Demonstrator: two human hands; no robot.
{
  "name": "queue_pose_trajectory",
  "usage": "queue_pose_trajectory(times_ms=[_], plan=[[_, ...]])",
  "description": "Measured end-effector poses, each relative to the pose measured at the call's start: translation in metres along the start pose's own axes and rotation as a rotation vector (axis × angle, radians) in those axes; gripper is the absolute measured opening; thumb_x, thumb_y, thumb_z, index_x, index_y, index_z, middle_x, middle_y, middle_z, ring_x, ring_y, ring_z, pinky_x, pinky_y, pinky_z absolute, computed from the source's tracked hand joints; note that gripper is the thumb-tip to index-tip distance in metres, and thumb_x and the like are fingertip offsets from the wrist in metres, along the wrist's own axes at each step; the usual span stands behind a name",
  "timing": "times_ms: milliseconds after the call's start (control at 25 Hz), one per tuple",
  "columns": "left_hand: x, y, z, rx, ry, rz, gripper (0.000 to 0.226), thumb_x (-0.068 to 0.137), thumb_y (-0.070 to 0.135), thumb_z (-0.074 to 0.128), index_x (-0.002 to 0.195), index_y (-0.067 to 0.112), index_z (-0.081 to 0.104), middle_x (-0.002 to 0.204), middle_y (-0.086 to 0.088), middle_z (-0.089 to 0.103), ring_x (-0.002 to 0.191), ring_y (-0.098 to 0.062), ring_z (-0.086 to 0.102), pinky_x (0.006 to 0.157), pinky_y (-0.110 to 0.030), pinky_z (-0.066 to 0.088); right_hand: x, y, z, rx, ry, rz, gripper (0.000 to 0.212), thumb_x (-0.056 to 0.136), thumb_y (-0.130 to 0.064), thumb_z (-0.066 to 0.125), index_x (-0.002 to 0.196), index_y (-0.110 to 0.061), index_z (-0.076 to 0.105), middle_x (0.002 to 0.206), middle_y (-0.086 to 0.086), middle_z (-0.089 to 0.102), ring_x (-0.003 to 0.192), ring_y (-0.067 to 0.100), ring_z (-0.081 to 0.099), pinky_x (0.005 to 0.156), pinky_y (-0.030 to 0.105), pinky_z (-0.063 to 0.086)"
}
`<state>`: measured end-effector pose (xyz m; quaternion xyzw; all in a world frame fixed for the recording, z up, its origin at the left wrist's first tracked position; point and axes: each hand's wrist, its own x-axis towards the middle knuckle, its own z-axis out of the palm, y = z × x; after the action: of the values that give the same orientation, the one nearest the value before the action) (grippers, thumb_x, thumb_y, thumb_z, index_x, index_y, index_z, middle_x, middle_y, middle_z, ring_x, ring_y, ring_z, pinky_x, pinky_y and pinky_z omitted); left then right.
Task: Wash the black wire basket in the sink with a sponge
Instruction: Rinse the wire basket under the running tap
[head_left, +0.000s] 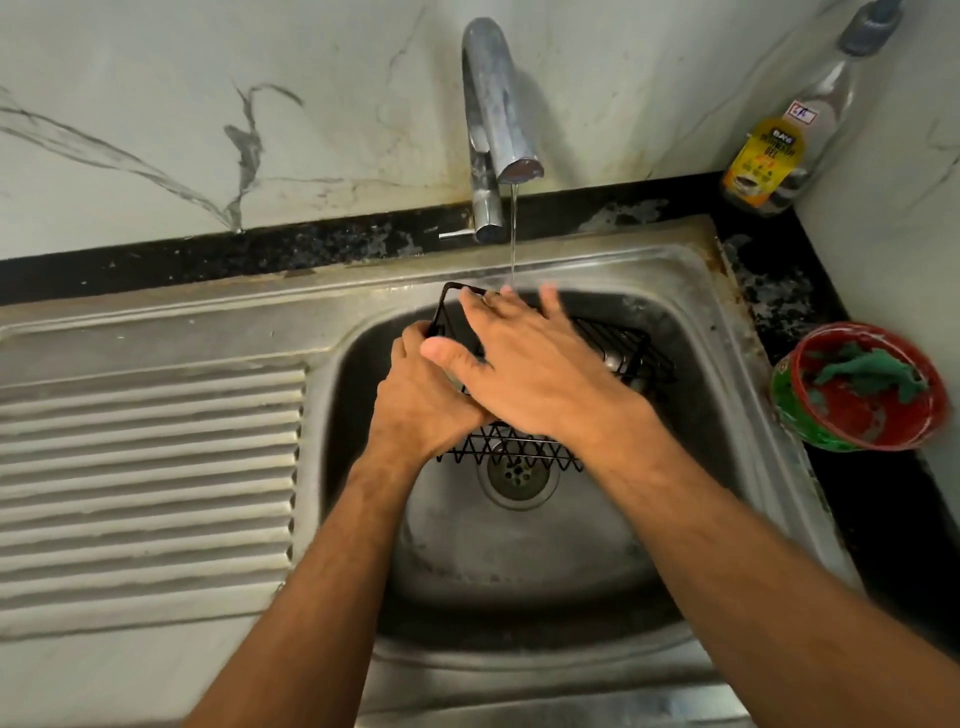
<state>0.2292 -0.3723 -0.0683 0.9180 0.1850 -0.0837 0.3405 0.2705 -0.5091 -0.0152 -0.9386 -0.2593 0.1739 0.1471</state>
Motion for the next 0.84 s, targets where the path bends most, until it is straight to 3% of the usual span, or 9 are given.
queue_pose_trajectory(times_ms=[120,240,320,440,560,680,760,840], plan=[[0.003,-0.005,-0.004,-0.073,0.09,-0.016,0.109,0.058,0.035,0.091,0.147,0.012,0.032,0.14,-0.004,0.046,0.123,-0.025,0.054,0.101,-0.036,0.049,0.005,0.019,-0.001,0.184,-0.028,-0.073,0.07,0.097,-0.069,0.016,0.158,-0.036,0.013,0.166,-0.006,0.012,0.153,0.015,0.006,0.124,0.052,0.003],[0.002,-0.013,-0.01,-0.117,0.149,-0.028,0.11,0.056,0.026,0.091,0.147,0.011,0.032,0.141,-0.004,0.046,0.124,-0.023,0.052,0.105,-0.035,0.047,0.007,0.043,0.001,0.173,-0.051,0.098,0.067,0.092,-0.076,0.015,0.155,-0.05,0.011,0.166,-0.011,0.005,0.154,0.024,0.002,0.12,0.06,-0.002],[-0.002,-0.016,-0.006,-0.145,0.162,-0.003,0.11,0.058,0.023,0.091,0.148,0.011,0.03,0.143,-0.002,0.043,0.124,-0.02,0.05,0.103,-0.032,0.046,0.009,0.029,0.005,0.149,-0.047,0.11,0.077,0.09,-0.078,0.011,0.157,-0.041,0.009,0.167,-0.005,0.001,0.154,0.025,-0.003,0.121,0.06,-0.004],[-0.007,-0.027,-0.001,-0.203,0.19,0.036,0.113,0.058,0.026,0.094,0.147,0.013,0.027,0.14,0.005,0.042,0.119,-0.013,0.05,0.097,-0.025,0.041,0.01,-0.009,0.011,0.071,0.03,-0.086,0.085,0.094,-0.073,0.015,0.16,-0.02,0.007,0.167,0.0,0.0,0.154,0.018,-0.006,0.124,0.051,-0.003],[-0.011,-0.035,-0.004,-0.31,0.266,0.036,0.11,0.052,0.026,0.091,0.143,0.018,0.029,0.135,0.001,0.051,0.118,-0.013,0.058,0.1,-0.034,0.053,0.01,0.001,0.001,0.002,0.14,-0.173,0.072,0.097,-0.069,0.016,0.158,-0.031,0.019,0.166,-0.006,0.012,0.153,0.014,0.009,0.124,0.051,0.001],[-0.014,-0.04,-0.013,-0.359,0.282,0.001,0.099,0.055,0.011,0.093,0.135,0.018,0.034,0.119,0.003,0.057,0.107,-0.01,0.062,0.092,-0.025,0.055,0.007,0.037,-0.003,-0.091,0.087,0.014,0.07,0.092,-0.075,0.005,0.156,-0.045,0.006,0.167,-0.009,0.005,0.154,0.017,0.002,0.122,0.056,-0.005],[-0.018,-0.041,-0.014,-0.374,0.284,-0.002,0.095,0.054,0.008,0.093,0.129,0.02,0.036,0.115,0.005,0.059,0.105,-0.01,0.063,0.089,-0.022,0.055,0.005,0.043,0.001,-0.074,0.061,0.098,0.074,0.089,-0.077,0.003,0.156,-0.045,0.003,0.168,-0.004,0.003,0.154,0.022,-0.001,0.122,0.057,-0.004],[-0.021,-0.043,-0.005,-0.442,0.289,0.007,0.099,0.056,0.001,0.091,0.136,0.013,0.035,0.12,-0.001,0.059,0.106,-0.011,0.064,0.085,-0.019,0.058,0.004,0.023,0.008,-0.127,0.076,0.096,0.083,0.086,-0.08,-0.001,0.158,-0.039,0.002,0.167,0.001,0.003,0.153,0.032,-0.004,0.118,0.064,-0.005]])
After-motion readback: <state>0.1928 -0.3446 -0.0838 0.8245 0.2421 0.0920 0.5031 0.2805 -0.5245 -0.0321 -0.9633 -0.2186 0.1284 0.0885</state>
